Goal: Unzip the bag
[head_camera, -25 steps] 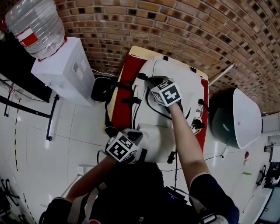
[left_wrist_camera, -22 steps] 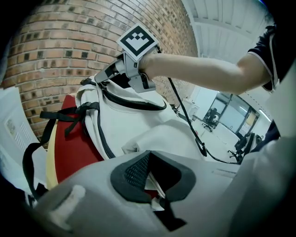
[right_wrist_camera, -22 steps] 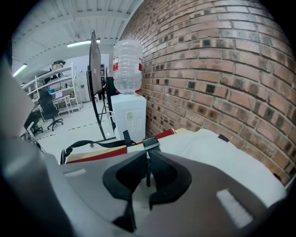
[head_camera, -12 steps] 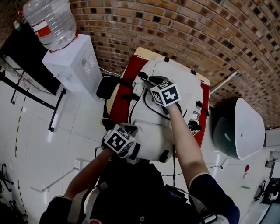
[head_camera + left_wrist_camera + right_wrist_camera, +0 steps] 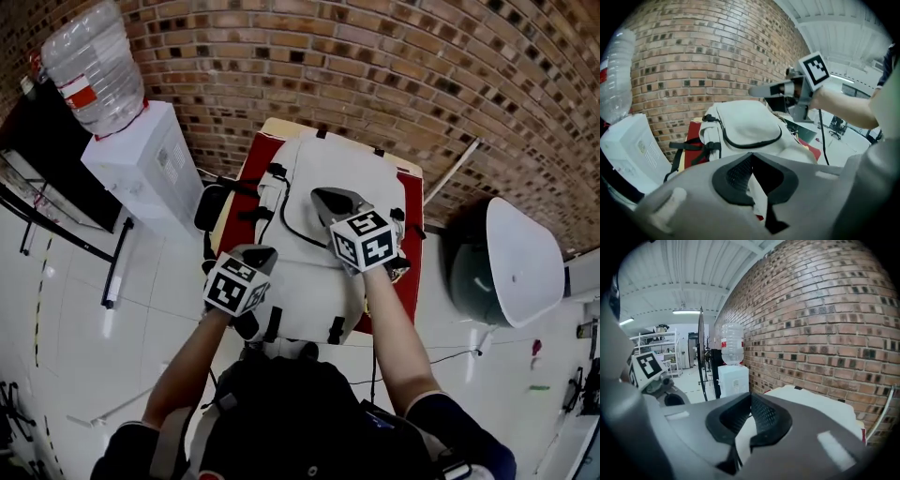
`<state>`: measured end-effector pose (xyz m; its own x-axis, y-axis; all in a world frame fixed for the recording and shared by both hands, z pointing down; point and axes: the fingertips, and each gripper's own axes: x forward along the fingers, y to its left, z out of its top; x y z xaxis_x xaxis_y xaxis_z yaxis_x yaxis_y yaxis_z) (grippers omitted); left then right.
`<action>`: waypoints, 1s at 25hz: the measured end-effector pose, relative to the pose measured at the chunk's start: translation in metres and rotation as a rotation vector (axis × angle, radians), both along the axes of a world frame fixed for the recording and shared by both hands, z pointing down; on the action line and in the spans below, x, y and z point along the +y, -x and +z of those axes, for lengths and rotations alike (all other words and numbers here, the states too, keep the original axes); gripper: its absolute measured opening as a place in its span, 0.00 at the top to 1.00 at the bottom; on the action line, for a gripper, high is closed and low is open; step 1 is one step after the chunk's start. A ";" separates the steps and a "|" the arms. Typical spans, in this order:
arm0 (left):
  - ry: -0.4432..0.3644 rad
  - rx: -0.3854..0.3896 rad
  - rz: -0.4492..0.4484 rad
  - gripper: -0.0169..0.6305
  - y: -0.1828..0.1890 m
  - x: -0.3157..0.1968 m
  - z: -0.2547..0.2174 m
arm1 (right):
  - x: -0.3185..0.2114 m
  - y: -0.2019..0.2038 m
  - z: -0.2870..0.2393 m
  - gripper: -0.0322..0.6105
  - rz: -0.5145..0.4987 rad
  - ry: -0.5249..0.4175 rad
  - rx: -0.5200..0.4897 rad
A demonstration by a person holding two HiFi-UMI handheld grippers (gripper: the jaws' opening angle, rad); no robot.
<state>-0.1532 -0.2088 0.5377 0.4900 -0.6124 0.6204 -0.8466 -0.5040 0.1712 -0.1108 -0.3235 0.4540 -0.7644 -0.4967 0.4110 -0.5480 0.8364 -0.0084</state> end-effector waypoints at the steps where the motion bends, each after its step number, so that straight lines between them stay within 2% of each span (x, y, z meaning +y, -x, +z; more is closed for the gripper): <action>1: -0.026 0.007 -0.013 0.97 0.001 -0.005 -0.009 | 0.007 -0.006 -0.006 0.94 0.006 -0.006 -0.021; 9: -0.272 0.091 -0.046 0.97 -0.009 -0.050 -0.097 | 0.041 -0.054 -0.054 0.94 0.106 -0.090 -0.191; 13: -0.357 0.136 -0.032 0.97 -0.026 -0.056 -0.133 | 0.054 -0.068 -0.069 0.94 0.139 -0.114 -0.241; 18: -0.412 0.172 0.003 0.97 -0.048 -0.059 -0.158 | 0.062 -0.085 -0.084 0.94 0.191 -0.139 -0.281; 25: -0.433 0.200 0.029 0.97 -0.065 -0.057 -0.167 | 0.063 -0.098 -0.095 0.94 0.222 -0.161 -0.289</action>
<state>-0.0877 -0.2655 0.3709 0.5942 -0.7782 0.2032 -0.8032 -0.5876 0.0985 -0.0130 -0.2601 0.3590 -0.7042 -0.7032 0.0981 -0.7096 0.7013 -0.0674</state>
